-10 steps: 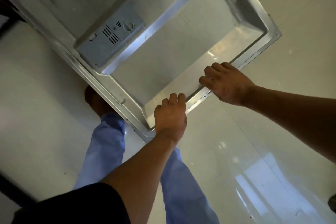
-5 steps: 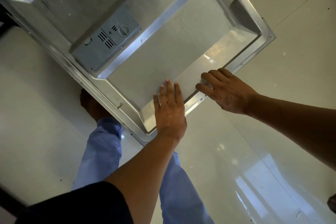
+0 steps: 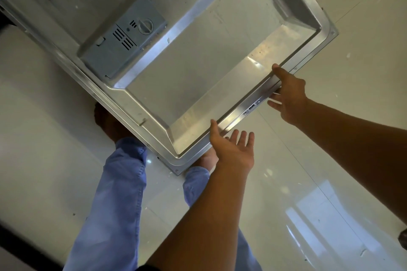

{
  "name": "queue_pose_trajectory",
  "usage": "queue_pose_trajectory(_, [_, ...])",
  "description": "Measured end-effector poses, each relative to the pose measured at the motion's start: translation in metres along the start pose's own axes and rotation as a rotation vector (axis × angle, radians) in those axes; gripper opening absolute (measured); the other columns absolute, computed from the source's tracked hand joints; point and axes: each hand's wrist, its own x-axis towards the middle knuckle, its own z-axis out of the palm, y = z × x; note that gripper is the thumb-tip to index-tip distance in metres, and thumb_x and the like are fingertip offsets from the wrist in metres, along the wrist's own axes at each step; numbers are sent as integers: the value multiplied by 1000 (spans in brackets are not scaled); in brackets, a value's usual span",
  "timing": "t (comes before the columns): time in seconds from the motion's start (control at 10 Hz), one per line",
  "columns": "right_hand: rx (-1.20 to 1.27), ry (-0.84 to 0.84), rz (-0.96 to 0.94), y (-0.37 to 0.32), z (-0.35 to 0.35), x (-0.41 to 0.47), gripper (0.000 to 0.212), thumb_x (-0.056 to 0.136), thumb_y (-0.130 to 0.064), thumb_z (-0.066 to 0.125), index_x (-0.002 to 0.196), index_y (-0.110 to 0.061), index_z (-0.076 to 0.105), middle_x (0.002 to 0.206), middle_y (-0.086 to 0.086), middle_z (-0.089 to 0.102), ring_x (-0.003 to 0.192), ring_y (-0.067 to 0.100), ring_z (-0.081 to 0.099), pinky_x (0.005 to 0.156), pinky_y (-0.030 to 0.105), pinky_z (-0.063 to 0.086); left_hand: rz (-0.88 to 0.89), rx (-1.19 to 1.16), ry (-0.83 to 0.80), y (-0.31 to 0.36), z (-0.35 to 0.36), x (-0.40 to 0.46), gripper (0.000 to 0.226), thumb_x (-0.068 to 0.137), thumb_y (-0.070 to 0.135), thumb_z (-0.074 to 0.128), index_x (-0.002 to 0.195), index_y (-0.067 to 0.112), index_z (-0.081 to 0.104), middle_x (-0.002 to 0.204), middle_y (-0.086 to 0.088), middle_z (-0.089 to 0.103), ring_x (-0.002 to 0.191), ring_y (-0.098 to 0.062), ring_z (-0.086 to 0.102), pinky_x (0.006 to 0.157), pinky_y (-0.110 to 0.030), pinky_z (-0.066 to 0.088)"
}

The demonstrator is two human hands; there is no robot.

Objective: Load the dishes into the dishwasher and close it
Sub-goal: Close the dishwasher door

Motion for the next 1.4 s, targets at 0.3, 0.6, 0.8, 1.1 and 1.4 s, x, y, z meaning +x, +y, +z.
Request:
queue_pose_trajectory(0.3, [109,-143,154,-3,2,11,21,85,-41,74,94,-24,64,128,11,63,115,34,65,106,56,46,29,-271,24,12,1,16,75,86,45,75,146,11,48,148,-17,50,132,-41,53,112,-57,44])
queue_pose_trajectory(0.6, [97,-55,146,-6,2,-1,46,83,-33,79,123,-20,58,125,11,63,110,30,65,106,44,49,-12,1,8,9,-8,-15,54,94,43,67,132,10,49,144,-16,52,135,-41,51,108,-53,47])
queue_pose_trajectory(0.8, [-11,81,-4,-17,7,-45,86,83,-38,83,143,-13,27,133,12,54,118,28,59,104,44,52,903,1504,1,-18,-4,-69,23,83,33,66,106,30,64,104,11,69,90,-1,61,75,-11,39])
queue_pose_trajectory(1.1, [-41,266,-276,-43,16,-151,88,80,-70,73,140,-26,25,125,6,61,109,28,65,100,46,55,1623,2512,-96,20,39,-123,126,81,36,83,164,18,-9,172,-15,-5,158,-40,-2,121,-66,13])
queue_pose_trajectory(1.4, [-45,190,-414,-77,-1,-224,68,89,-50,77,137,-39,29,97,-8,69,80,4,70,74,18,46,1740,2466,-243,26,55,-197,154,49,28,102,166,15,2,172,-16,1,155,-43,20,114,-66,35])
